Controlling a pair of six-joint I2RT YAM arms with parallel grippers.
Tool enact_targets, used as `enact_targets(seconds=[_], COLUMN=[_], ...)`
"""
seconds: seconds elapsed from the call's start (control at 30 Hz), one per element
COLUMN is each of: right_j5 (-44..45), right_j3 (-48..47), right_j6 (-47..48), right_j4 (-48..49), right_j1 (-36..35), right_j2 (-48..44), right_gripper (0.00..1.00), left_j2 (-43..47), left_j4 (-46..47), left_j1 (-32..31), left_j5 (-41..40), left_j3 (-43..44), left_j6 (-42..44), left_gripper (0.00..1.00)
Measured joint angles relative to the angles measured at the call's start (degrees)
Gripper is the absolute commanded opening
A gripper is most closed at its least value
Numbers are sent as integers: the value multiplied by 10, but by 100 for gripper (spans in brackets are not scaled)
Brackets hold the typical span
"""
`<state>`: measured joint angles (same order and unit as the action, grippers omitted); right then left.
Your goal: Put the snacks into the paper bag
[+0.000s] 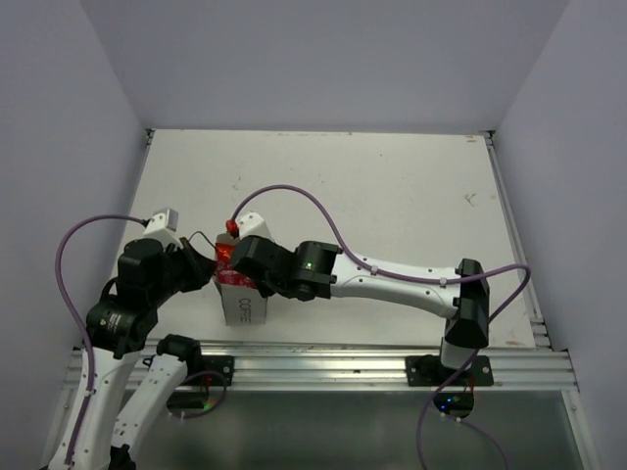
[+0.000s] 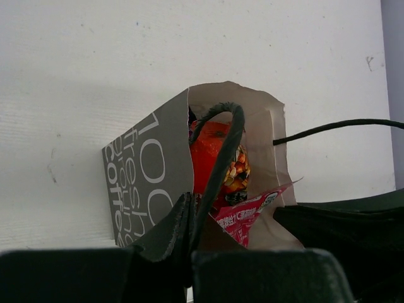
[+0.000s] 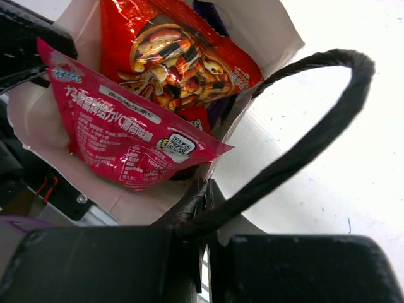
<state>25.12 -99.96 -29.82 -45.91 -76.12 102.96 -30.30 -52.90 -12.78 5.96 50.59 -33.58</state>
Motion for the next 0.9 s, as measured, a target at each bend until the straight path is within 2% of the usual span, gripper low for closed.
enact_targets(seconds=[0.33,0.63,0.73,0.9], right_j5=[49,101,117,123], right_j3=[1,5,17,64], right_j6=[-29,-48,-49,-47], right_j4=[-85,-122,-131,-160], right_j1=[-1,0,6,39], right_j2=[-45,-86,-90,-114], right_gripper=[0,0,0,0], left_j2=[21,-38,-75,-168], left_j4=[61,163,203,255], left_j1=[-1,-13,-65,-262], left_j5=[72,113,81,-62], left_j3=[-50,-56,-58,-52], left_j6=[-50,-79,-91,-115], left_gripper=[0,0,0,0])
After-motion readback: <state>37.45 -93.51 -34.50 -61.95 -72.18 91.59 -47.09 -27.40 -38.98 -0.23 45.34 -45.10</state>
